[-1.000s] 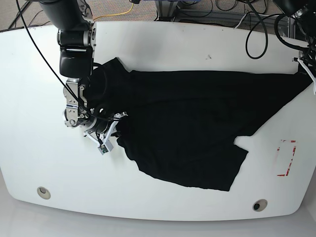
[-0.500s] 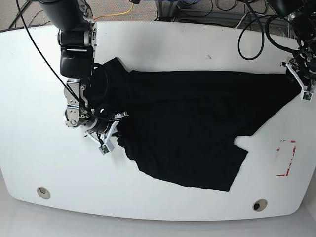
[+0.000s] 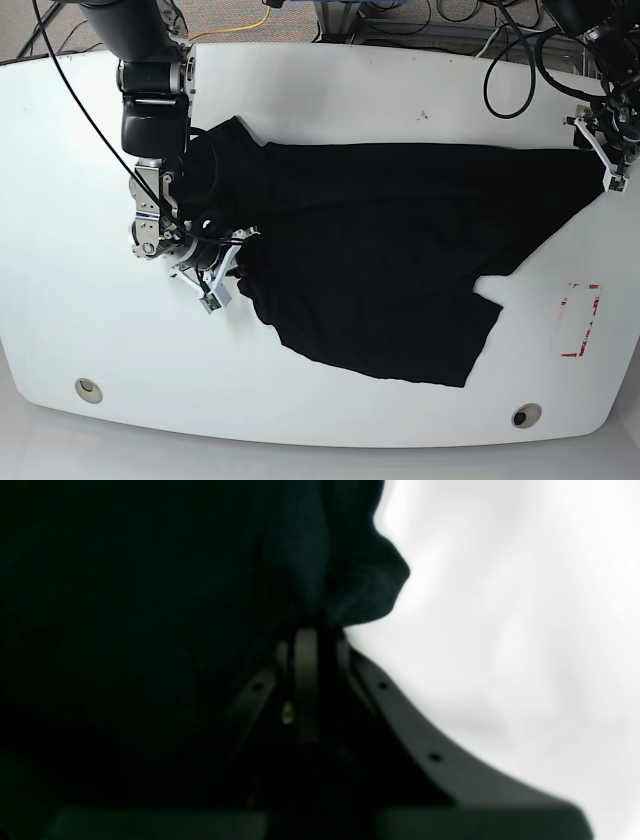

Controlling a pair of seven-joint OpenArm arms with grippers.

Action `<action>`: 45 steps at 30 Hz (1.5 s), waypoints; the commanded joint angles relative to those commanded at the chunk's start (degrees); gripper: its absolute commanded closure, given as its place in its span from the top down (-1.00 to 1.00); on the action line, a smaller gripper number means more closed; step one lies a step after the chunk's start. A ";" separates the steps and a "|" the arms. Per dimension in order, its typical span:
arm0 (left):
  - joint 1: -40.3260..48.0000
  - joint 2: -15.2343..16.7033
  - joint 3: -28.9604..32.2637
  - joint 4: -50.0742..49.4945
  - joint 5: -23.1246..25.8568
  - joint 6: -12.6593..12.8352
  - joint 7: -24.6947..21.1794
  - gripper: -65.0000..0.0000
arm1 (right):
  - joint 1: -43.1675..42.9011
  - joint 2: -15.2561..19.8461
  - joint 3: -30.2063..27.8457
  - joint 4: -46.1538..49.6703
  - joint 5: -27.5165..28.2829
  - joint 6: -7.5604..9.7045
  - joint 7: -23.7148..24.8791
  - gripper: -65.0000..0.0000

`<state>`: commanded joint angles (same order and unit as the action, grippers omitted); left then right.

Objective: Layout the t-shirt on the table in an organized manner, then fold the t-shirt properly
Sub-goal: 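Hold the shirt edges and drag them across the table to flatten, then pull the held edges apart and lay the shirt flat lengthwise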

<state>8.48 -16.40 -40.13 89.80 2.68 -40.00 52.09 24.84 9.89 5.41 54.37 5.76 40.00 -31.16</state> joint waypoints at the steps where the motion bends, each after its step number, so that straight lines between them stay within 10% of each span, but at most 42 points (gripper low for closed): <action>1: 0.00 -0.26 0.00 -0.97 0.00 0.00 -0.62 0.24 | 0.00 0.00 0.00 0.00 0.09 0.00 0.00 -1.00; 22: -2.11 -3.69 1.14 -9.32 0.09 0.00 -7.47 0.20 | -0.09 -0.09 0.00 0.00 0.26 0.00 0.00 -1.00; 32: -6.51 -5.36 5.71 -19.87 0.00 0.00 -13.80 -0.97 | -1.67 -0.09 0.00 4.13 0.35 0.00 -0.09 -1.00; 45: -13.98 -6.15 5.80 -8.00 0.09 0.00 -7.03 -0.99 | -5.19 0.26 0.53 24.97 -0.09 0.00 -6.68 -1.00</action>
<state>-5.49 -22.55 -34.33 81.80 2.77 -40.00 45.05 19.65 10.15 5.93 79.34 5.67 40.00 -37.85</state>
